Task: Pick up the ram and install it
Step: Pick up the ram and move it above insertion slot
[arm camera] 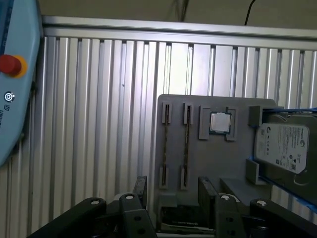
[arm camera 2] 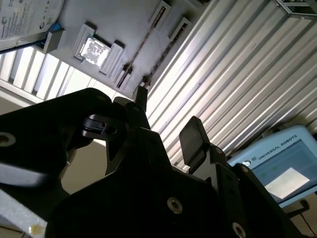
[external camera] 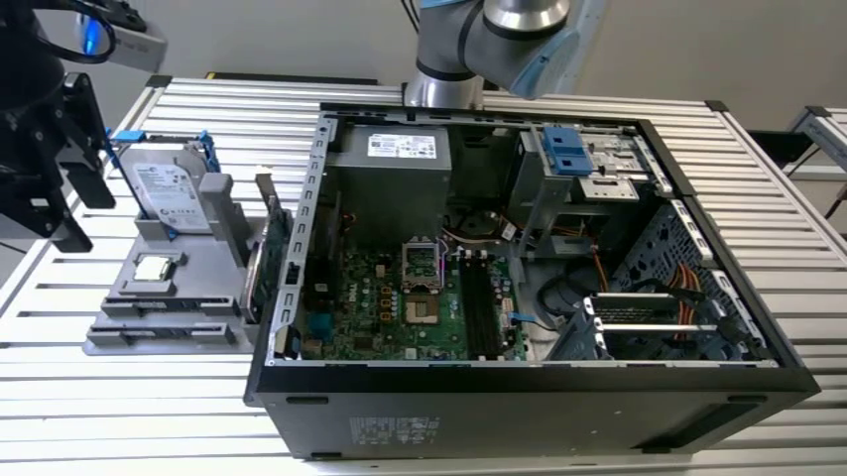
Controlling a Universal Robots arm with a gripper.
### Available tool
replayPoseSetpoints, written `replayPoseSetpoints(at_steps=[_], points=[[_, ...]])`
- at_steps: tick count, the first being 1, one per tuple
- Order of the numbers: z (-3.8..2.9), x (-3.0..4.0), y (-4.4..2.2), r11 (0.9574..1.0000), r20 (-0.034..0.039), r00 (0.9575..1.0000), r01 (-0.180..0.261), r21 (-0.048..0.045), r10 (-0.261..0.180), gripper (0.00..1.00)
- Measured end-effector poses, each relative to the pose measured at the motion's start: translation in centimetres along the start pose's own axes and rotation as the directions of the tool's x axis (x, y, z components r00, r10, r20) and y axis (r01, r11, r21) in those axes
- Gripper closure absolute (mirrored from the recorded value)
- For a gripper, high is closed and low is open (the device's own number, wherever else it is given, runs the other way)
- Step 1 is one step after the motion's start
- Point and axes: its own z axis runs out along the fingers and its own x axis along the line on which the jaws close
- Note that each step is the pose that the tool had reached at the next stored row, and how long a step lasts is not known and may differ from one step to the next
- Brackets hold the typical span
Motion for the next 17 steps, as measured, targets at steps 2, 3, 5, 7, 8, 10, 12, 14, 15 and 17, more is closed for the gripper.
replayPoseSetpoints(at_steps=[2, 3, 5, 7, 8, 10, 12, 14, 15, 17], points=[[0.09, 0.00, 0.00, 1.0000, 0.0000, 1.0000, 0.000, 0.0000, 0.000, 0.00], [0.19, 0.00, 0.00, 1.0000, 0.0000, 1.0000, 0.000, 0.0000, 0.000, 0.00], [0.28, 0.00, -0.01, 1.0000, 0.0000, 1.0000, 0.000, 0.0000, 0.000, 0.00], [0.38, 0.00, -0.01, 1.0000, 0.0000, 1.0000, 0.000, 0.0000, 0.000, 0.00], [0.43, 0.00, -0.01, 1.0000, 0.0000, 1.0000, 0.000, 0.0000, 0.000, 0.00], [0.52, -0.01, -0.01, 1.0000, 0.0000, 1.0000, 0.000, 0.0000, 0.000, 0.00], [0.62, -0.01, -0.02, 1.0000, 0.0000, 1.0000, 0.000, 0.0000, 0.000, 0.00], [0.71, -0.01, -0.02, 1.0000, 0.0000, 1.0000, 0.000, -0.0001, 0.000, 0.00], [0.77, -0.01, -0.02, 1.0000, 0.0000, 1.0000, 0.000, 0.0000, 0.000, 0.00], [0.88, -0.01, -0.03, 1.0000, 0.0000, 1.0000, 0.000, 0.0000, 0.000, 0.00]])
